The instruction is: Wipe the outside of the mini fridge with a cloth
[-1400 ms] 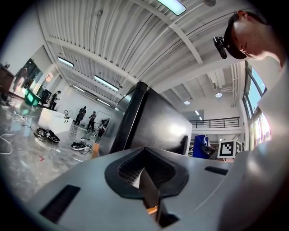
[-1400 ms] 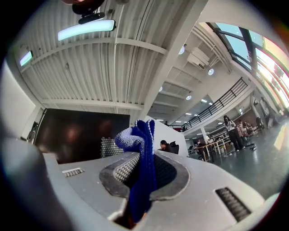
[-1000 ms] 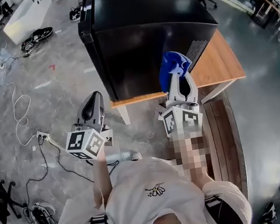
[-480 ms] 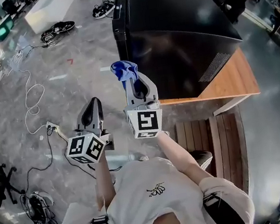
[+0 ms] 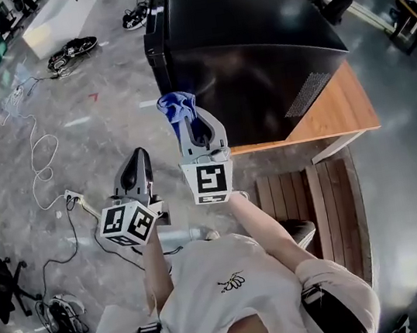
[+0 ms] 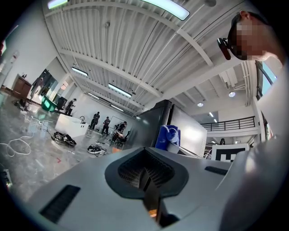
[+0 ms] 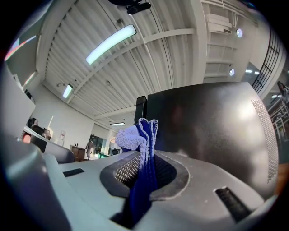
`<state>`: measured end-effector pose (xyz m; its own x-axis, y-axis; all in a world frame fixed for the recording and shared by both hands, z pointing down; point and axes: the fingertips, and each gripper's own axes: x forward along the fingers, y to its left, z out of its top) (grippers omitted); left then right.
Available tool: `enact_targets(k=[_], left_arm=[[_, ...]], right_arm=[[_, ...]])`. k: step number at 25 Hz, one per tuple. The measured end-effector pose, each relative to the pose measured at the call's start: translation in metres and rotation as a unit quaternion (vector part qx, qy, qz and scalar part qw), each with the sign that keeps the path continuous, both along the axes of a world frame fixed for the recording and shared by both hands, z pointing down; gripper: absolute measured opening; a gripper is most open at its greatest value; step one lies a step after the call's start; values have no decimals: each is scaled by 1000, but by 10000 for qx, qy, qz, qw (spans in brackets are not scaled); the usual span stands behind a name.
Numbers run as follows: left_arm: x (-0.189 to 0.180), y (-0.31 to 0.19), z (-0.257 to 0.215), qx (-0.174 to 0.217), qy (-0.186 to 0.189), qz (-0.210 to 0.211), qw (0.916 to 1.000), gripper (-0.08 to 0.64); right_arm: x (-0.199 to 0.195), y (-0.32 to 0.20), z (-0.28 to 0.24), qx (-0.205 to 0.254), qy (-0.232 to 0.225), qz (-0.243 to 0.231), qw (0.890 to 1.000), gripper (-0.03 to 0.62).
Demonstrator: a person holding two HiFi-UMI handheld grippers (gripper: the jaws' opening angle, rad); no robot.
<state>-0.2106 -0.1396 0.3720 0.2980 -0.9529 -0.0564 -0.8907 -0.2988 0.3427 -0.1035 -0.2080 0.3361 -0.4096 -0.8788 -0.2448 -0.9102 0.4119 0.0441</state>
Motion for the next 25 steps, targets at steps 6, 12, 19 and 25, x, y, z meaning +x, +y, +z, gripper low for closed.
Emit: enact_targets(k=[6, 12, 19, 25], left_arm=[[20, -9, -1, 9, -47, 235, 9997, 5], [37, -17, -2, 27, -92, 393, 9992, 5], [54, -25, -2, 4, -102, 553, 9984, 5], [80, -31, 1, -29, -106, 833, 9965, 5]], right_arm=[[36, 1, 0, 121, 76, 334, 9993, 61], [86, -3, 3, 160, 103, 758, 9969, 61], [139, -6, 6, 238, 299, 1223, 9918, 61], [184, -8, 3, 189, 118, 1610, 9867, 61]])
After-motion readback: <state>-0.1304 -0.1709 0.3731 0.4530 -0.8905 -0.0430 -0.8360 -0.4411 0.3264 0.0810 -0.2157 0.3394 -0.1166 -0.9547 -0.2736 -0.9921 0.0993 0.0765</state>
